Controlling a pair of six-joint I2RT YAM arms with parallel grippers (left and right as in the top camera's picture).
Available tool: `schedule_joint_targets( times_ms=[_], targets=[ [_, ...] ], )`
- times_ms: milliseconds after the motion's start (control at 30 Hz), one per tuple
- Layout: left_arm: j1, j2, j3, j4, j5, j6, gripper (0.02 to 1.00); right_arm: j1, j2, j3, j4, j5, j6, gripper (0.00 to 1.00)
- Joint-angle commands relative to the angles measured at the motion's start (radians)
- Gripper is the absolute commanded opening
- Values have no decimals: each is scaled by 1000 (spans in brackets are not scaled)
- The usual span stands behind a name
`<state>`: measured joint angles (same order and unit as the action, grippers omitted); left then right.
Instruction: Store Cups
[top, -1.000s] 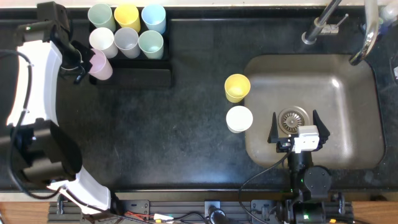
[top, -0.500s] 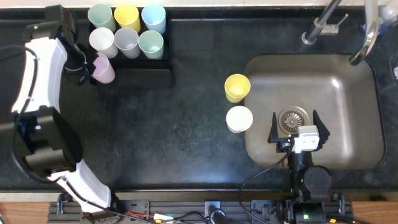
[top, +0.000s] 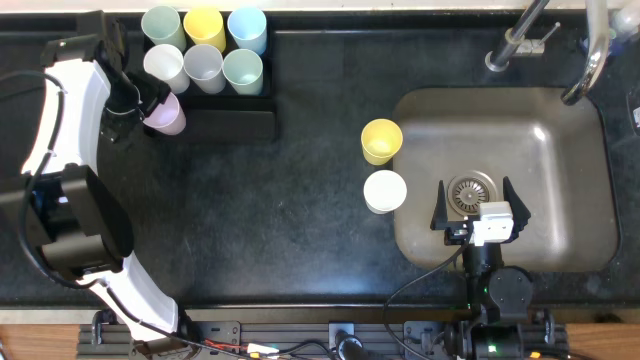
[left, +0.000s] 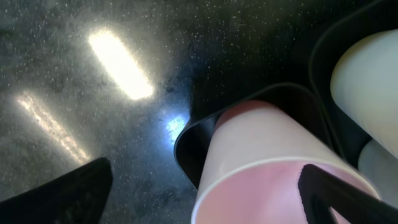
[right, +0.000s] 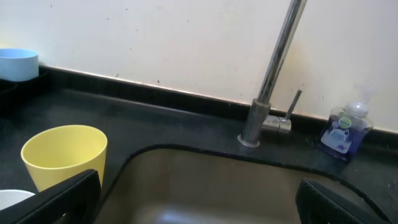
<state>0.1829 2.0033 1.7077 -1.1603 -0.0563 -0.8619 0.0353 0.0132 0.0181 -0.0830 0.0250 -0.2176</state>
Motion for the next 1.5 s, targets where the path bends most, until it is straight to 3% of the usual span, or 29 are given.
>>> schedule_joint_targets(
  times_ms=[33, 233, 367, 500, 633, 900, 967, 1500],
  targets=[
    [-6, -55, -3, -11, -12, -3, 1000, 5, -6, -13, 5, -6, -3, 998],
    [-34, -246, -3, -22, 2, 1, 1000, 5, -6, -13, 5, -6, -3, 998],
    [-130, -383, -3, -14, 39, 31, 1000, 5, -6, -13, 5, -6, -3, 998],
    [-334, -426, 3, 34, -4, 142, 1000, 5, -6, -13, 5, -6, -3, 998],
    [-578, -370, 3, 47, -115, 157, 1000, 5, -6, -13, 5, -6, -3, 998],
    [-921, -161, 3, 197, -108, 94, 989, 5, -6, -13, 5, -6, -3, 996],
    [-951, -135, 3, 201, -84, 90, 956, 5, -6, -13, 5, -6, -3, 996],
    [-950, -10, 3, 247, 4, 73, 958, 5, -6, -13, 5, -6, -3, 996]
  ],
)
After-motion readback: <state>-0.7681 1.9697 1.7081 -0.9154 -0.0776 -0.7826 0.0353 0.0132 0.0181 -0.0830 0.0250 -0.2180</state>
